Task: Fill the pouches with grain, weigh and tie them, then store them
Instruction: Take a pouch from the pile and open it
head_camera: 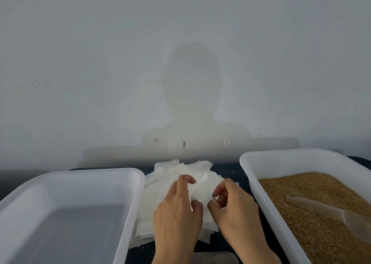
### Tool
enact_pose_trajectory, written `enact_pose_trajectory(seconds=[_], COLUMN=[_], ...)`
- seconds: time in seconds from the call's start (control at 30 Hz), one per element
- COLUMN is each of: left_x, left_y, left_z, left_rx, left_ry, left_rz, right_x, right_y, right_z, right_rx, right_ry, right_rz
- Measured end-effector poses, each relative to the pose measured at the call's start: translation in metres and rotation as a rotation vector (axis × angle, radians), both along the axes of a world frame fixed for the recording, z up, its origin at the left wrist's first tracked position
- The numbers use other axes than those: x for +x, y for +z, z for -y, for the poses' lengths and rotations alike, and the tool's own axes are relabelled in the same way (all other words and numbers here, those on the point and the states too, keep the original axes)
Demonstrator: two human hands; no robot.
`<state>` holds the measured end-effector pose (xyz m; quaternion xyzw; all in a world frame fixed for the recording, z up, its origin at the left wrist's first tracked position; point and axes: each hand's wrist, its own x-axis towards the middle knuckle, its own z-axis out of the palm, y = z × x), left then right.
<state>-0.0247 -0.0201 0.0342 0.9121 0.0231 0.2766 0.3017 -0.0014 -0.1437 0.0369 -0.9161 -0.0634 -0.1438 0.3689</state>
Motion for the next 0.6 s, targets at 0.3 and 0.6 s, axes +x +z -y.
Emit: enact_pose_trajectory(seconds=[0.3,0.6], left_x=[0.003,0.006], left_y=[-0.001,0.008], left_z=[-0.005,-0.006], left_rx=[0.123,0.114], left_ry=[-0.556,-0.384], left_rz=[0.041,0.057], right_x=[0.001,-0.019], right_y=[0.013,0.038], right_z=[0.009,0.018], right_rx=[0.336,0.159], right_ry=[0.069,0.119], right_rz=[-0.138,-0.129])
